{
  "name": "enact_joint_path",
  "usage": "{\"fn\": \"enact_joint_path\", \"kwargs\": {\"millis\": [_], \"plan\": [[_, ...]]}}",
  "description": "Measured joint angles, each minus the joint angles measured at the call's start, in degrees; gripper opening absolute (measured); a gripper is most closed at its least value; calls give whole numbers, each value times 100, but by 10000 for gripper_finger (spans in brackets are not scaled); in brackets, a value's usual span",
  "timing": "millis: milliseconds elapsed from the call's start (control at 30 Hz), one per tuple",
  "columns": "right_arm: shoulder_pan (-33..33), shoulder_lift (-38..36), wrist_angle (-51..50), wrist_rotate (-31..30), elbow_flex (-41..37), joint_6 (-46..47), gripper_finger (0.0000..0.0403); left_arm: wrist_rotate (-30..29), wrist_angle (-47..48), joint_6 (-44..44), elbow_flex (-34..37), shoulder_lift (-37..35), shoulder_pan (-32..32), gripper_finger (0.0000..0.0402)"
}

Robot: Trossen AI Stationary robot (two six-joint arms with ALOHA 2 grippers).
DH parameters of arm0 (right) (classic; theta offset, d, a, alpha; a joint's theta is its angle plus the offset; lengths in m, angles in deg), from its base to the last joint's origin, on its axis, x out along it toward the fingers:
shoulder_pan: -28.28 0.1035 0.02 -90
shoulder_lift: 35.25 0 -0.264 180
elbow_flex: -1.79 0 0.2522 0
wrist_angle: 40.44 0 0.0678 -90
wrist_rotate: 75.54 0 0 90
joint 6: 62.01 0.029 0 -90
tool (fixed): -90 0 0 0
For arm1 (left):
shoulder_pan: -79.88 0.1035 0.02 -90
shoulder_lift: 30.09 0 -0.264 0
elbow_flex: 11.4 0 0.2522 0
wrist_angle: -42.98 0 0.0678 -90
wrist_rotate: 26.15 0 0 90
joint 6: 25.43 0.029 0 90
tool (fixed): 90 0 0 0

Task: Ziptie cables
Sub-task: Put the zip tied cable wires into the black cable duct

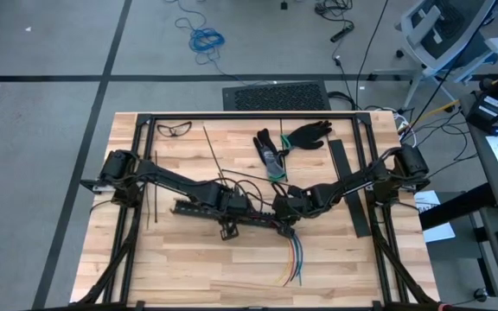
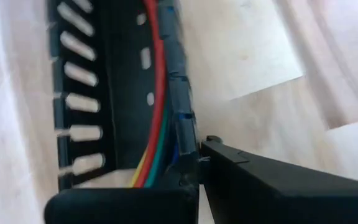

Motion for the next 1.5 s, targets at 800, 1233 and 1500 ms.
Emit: {"fn": "enact_joint_path", "kwargs": {"millis": [800,1233,1500], "plan": [[63,-26,282,151,-162,1277,0,-236,-44,20,-7,0,210,0],[-609,-13,522,-520,-201,3012,1,-239,5,-1169,-7,0,-88,0],[-652,-4,477,-768,-203,3152,1,-133,-92,-1795,-11,0,-199,0]]}}
